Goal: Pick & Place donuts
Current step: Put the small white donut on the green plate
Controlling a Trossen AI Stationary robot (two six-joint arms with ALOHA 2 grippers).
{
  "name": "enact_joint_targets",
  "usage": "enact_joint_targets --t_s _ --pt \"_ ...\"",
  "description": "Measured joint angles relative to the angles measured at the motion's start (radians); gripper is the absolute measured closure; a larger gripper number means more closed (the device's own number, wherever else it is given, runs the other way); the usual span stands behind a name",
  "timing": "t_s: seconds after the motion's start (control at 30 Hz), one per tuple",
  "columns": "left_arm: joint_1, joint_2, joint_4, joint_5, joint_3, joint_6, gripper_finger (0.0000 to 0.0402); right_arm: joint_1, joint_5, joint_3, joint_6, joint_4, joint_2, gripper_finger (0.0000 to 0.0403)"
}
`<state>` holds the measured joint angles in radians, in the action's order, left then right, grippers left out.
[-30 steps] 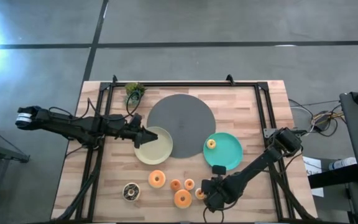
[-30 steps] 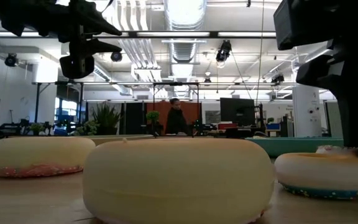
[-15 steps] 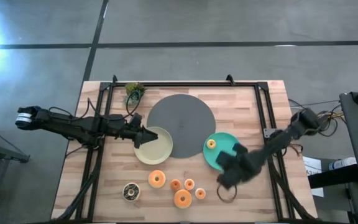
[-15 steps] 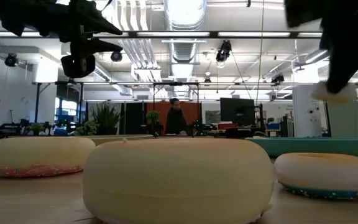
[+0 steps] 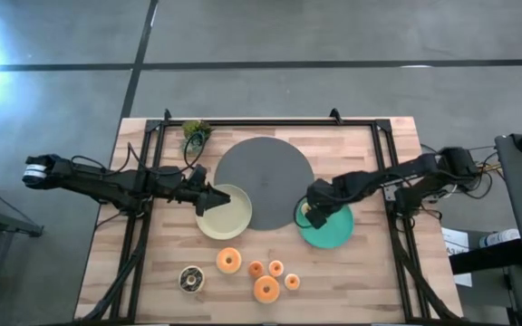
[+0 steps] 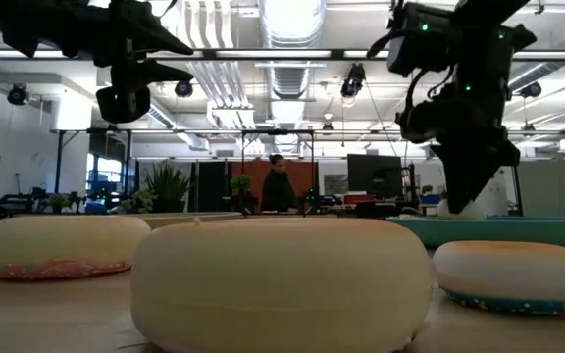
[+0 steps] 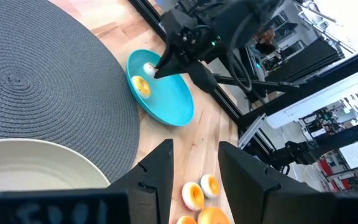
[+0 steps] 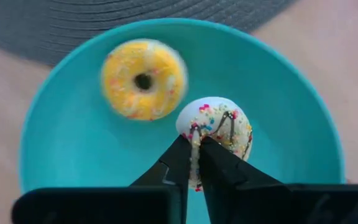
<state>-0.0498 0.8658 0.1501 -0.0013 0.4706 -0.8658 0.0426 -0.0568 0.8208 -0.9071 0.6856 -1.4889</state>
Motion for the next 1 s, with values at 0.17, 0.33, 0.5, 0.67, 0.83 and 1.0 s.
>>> enact_joint_targets --t_s 0.17,0.33,0.5,0.67,0.83,1.0 --pt "0.000 0.000 0.000 0.000 0.000 -0.001 0.0301 -0.027 -0.039 0.013 0.007 0.013 0.001 0.0316" --pt "0.000 0.000 0.000 -0.001 0.000 -0.001 0.0301 -0.034 0.028 0.041 0.026 0.010 0.001 0.0261" --pt "0.000 0.000 0.000 -0.013 0.000 -0.003 0.0301 -0.025 0.095 0.041 0.088 0.017 0.001 0.0232" --pt "0.007 0.022 0.007 -0.014 0.000 -0.075 0.0301 0.045 0.051 0.061 0.244 0.007 0.008 0.0223" --pt "0.099 0.195 0.169 0.092 0.001 -0.167 0.0301 0.107 -0.061 0.109 0.355 0.067 0.007 0.0223" --pt "0.206 0.475 0.428 0.239 0.112 -0.185 0.0301 0.132 -0.075 0.126 0.414 0.070 0.007 0.0223"
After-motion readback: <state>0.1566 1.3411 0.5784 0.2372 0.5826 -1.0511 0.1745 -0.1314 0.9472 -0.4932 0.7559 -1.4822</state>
